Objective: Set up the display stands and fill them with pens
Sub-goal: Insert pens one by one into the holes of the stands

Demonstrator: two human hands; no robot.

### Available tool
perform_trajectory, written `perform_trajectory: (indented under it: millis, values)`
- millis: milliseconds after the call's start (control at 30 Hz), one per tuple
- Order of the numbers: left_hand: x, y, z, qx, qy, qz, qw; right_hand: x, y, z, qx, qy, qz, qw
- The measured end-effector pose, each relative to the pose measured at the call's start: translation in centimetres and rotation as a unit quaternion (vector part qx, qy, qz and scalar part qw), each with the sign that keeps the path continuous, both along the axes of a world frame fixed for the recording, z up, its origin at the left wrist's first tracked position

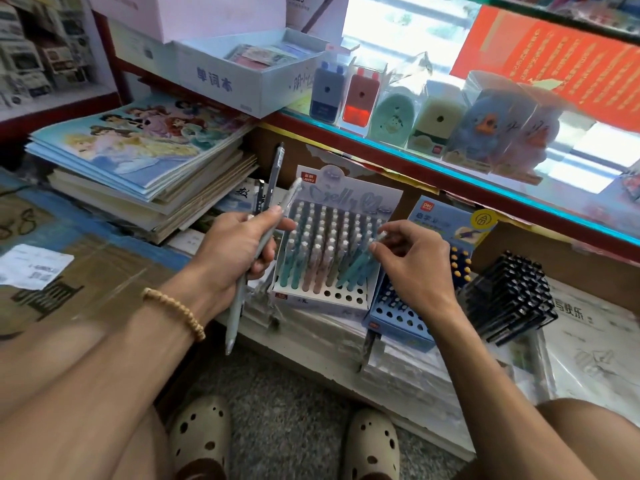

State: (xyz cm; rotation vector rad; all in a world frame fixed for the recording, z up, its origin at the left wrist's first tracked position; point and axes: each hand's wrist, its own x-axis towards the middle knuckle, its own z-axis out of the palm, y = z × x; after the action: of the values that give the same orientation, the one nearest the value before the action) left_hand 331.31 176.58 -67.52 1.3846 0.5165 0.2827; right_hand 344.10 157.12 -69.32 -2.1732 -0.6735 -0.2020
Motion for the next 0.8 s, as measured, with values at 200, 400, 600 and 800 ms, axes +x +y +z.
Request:
perform_trajectory:
  millis: [200, 400, 600, 800]
  values:
    - [-0.09, 0.12, -0.18, 0.002, 0.0, -0.007, 1.0, -0.2, 0.18, 0.34, -0.02, -0.02, 0.013, 1.0]
    - [-0.44, 0.05, -0.03, 0.001, 0.009, -0.015, 1.0, 0.13, -0.44, 0.74, -0.044, -0.022, 0.002, 0.999]
    - [-0.54, -0.15, 0.12, 0.001, 0.012, -0.019, 1.0, 0.04, -0.55, 0.42, -0.052, -0.045, -0.032, 0.997]
    - [-0.64, -0.18, 0.09, 0.003, 0.015, -0.024, 1.0, 0.37, -0.29, 0.47, -0.057, -0.032, -0.036, 0.997]
